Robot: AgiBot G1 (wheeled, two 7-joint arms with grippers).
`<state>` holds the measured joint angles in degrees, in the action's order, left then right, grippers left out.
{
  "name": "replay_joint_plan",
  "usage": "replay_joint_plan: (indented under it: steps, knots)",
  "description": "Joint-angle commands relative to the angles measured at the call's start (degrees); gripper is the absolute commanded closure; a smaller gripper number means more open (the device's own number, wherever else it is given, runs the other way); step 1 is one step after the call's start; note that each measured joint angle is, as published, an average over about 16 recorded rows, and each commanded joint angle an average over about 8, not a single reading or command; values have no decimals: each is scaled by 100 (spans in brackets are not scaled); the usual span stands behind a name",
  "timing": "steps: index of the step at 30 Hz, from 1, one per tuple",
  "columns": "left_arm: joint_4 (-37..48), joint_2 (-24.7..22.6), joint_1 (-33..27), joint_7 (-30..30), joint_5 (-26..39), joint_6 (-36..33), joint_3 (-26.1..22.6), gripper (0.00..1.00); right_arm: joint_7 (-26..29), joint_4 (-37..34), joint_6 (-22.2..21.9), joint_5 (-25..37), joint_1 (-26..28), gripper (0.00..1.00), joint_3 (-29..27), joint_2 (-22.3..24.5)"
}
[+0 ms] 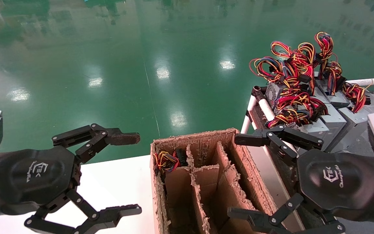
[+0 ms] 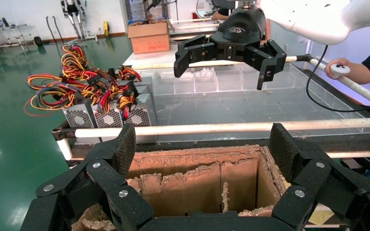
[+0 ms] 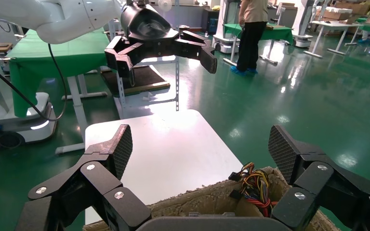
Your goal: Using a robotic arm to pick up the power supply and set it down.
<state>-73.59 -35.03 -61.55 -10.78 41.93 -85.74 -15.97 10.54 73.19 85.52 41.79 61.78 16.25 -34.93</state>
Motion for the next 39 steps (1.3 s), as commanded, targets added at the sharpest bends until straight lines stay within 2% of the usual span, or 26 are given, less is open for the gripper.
replay_joint_plan:
  steps: [1,39]
  knots:
    - [0,0,0,0,0,0,0,0,0,0,0,0,0,0,0,0]
    - [3,3,0,4,-8,7,-6,0,0,0,1,1,0,0,-1,0]
